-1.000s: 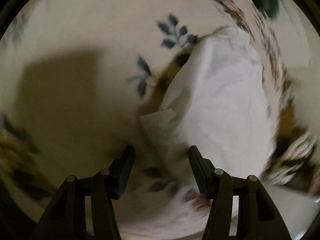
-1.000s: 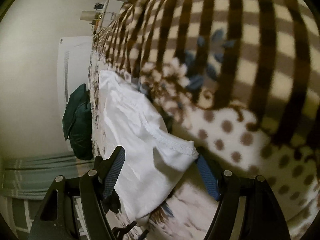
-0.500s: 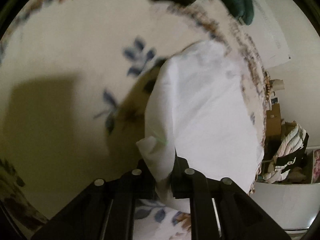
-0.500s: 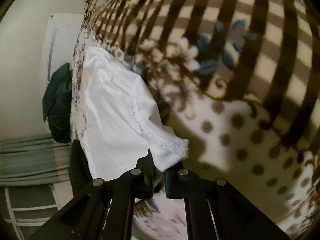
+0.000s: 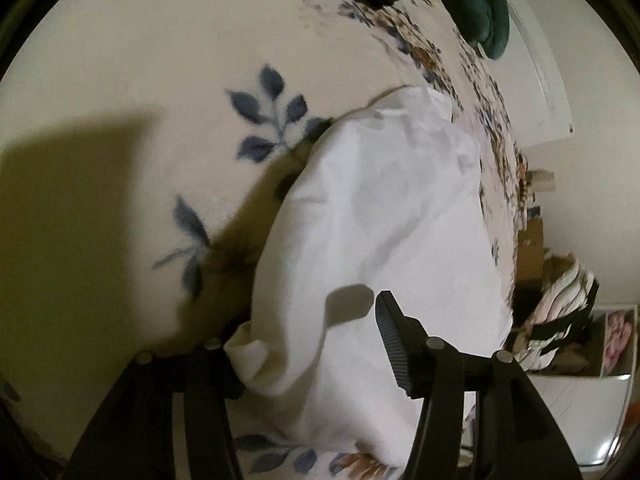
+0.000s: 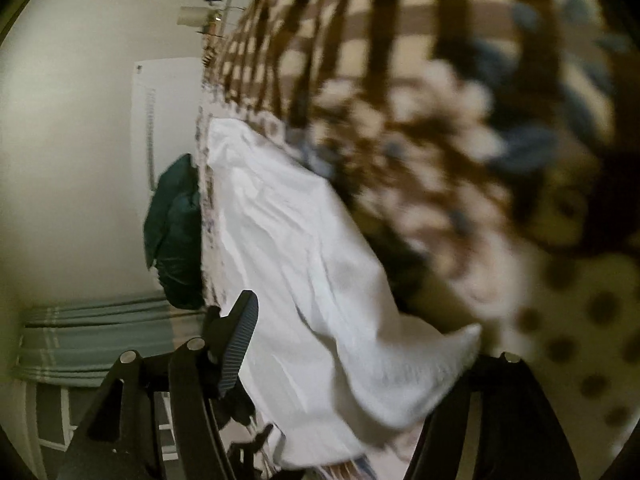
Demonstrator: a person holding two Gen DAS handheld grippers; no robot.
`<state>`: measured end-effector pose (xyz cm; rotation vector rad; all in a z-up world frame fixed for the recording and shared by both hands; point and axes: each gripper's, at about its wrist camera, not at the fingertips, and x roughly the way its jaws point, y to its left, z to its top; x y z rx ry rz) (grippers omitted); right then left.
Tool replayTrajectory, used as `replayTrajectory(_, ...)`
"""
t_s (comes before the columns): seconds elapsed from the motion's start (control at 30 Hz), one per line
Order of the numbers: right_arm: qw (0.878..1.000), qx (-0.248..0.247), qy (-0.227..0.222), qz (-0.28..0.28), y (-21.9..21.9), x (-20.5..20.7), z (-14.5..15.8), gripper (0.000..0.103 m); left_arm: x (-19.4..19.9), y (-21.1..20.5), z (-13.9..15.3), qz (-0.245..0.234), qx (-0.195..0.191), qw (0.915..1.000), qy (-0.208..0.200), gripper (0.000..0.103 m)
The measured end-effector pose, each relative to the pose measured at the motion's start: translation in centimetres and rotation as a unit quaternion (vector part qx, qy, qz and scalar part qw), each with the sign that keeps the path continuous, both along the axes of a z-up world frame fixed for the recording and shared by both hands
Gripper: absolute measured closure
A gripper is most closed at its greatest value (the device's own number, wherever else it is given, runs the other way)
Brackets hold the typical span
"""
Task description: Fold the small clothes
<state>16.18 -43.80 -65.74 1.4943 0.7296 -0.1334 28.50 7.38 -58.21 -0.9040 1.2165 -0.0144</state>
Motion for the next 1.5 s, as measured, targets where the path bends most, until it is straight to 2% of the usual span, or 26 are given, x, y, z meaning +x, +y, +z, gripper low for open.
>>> replayTrajectory(0.17, 1.0, -0.011, -0.022, 0.001, 0.5, 1.2, 0.5, 0.036, 0.0, 0.8, -0.3, -0.004, 0.0, 1.0, 0.007, 0.051)
replayTrajectory(0.27, 1.0, 0.007, -0.012, 0.008, 0.4, 0.6, 0.7, 0.036, 0.2, 0.6, -0.6, 0.007, -0.003, 0.9999, 0.014, 0.051)
replayTrajectory(0.33, 1.0, 0.012, 0.003, 0.007, 0.1, -0.3, 1.2, 0.036, 0.3, 0.2, -0.5, 0.01, 0.009, 0.9998, 0.015, 0.054)
replayTrajectory(0.37, 1.0, 0.012, 0.012, 0.007, 0.0, -0.8, 1.4, 0.042, 0.4, -0.1, -0.2, 0.011, 0.018, 0.9997, 0.013, 0.061)
replayTrajectory(0.4, 1.0, 0.01, 0.027, 0.005, -0.2, -1.4, 1.7, 0.052, 0.3, -0.2, 0.0, 0.01, 0.022, 0.9996, 0.01, 0.09)
replayTrajectory(0.43, 0.999, 0.003, 0.047, 0.008, -0.2, -1.9, 1.9, 0.083, 0.3, -0.5, 0.4, 0.007, 0.034, 0.9994, 0.01, 0.096)
replayTrajectory(0.47, 0.998, -0.003, 0.064, 0.017, -0.2, -2.2, 2.0, 0.092, 0.2, -0.5, 0.7, 0.009, 0.039, 0.9992, 0.006, 0.096)
replayTrajectory(0.53, 0.996, -0.008, 0.082, 0.025, -0.1, -2.8, 2.6, 0.092, -0.1, -0.6, 1.7, 0.011, 0.052, 0.9986, -0.003, 0.096)
replayTrajectory(0.67, 0.996, -0.023, 0.078, 0.039, 0.2, -2.6, 4.4, 0.092, -0.2, -0.4, 2.8, 0.005, 0.051, 0.9985, -0.017, 0.096)
replayTrajectory(0.73, 0.996, -0.023, 0.074, 0.048, -0.1, -1.9, 3.8, 0.087, 0.1, -0.1, 1.8, -0.004, 0.036, 0.9993, -0.004, 0.095)
replayTrajectory(0.83, 0.997, 0.008, 0.072, 0.032, -0.7, -1.4, 0.9, 0.059, 0.3, 0.8, 0.1, -0.005, 0.02, 0.9992, 0.035, 0.081)
replayTrajectory(0.87, 0.998, 0.019, 0.052, 0.019, -0.9, -1.4, 0.1, 0.052, 0.1, 1.0, 0.1, -0.004, 0.02, 0.9989, 0.041, 0.071)
replayTrajectory(0.9, 0.999, 0.027, 0.035, 0.01, -0.9, -1.2, -0.4, 0.048, -0.3, 1.3, 0.4, -0.006, 0.016, 0.9991, 0.039, 0.068)
replayTrajectory(0.93, 0.999, 0.031, 0.017, 0.002, -0.9, -1.0, -0.6, 0.038, -0.9, 1.6, 1.0, -0.011, 0.022, 0.999, 0.038, 0.067)
replayTrajectory(0.97, 1.0, 0.029, 0.005, -0.001, -0.8, -0.8, -0.5, 0.028, -1.8, 1.8, 2.2, -0.024, 0.05, 0.9977, 0.039, 0.062)
replayTrajectory(1.0, 1.0, 0.018, -0.009, -0.002, -0.4, -0.4, -0.1, 0.024, -2.3, 1.8, 2.9, -0.032, 0.07, 0.9964, 0.036, 0.057)
replayTrajectory(1.03, 1.0, 0.01, -0.015, -0.002, -0.2, -0.1, 0.2, 0.021, -3.2, 1.7, 4.5, -0.042, 0.108, 0.9929, 0.026, 0.056)
replayTrajectory(1.13, 0.999, 0.0, -0.033, -0.006, 0.5, 1.0, 0.7, 0.021, -3.4, 0.5, 7.6, -0.058, 0.166, 0.9843, -0.01, 0.053)
replayTrajectory(1.2, 0.999, -0.005, -0.035, -0.014, 0.8, 1.8, 0.9, 0.024, -2.2, -1.0, 8.4, -0.078, 0.182, 0.9798, -0.03, 0.053)
replayTrajectory(1.23, 0.999, -0.009, -0.032, -0.018, 0.8, 2.0, 0.9, 0.034, -0.9, -2.6, 8.4, -0.101, 0.185, 0.9765, -0.045, 0.053)
replayTrajectory(1.27, 0.999, -0.014, -0.027, -0.02, 0.8, 2.2, 0.9, 0.052, 0.0, -3.6, 8.2, -0.115, 0.186, 0.9745, -0.052, 0.053)
replayTrajectory(1.3, 0.999, -0.019, -0.019, -0.02, 0.9, 2.6, 0.9, 0.063, 1.2, -4.9, 7.7, -0.132, 0.184, 0.9723, -0.057, 0.053)
replayTrajectory(1.33, 0.999, -0.025, -0.01, -0.019, 0.8, 2.8, 0.7, 0.083, 1.9, -6.0, 6.9, -0.152, 0.185, 0.9693, -0.057, 0.053)
replayTrajectory(1.43, 0.998, -0.052, 0.012, -0.023, 0.9, 3.6, 1.4, 0.088, 3.5, -8.2, 3.5, -0.206, 0.195, 0.9586, -0.02, 0.053)
replayTrajectory(1.5, 0.996, -0.082, 0.021, -0.022, 1.4, 4.9, 3.1, 0.089, 3.9, -8.3, 1.4, -0.216, 0.183, 0.9592, 0.0, 0.053)
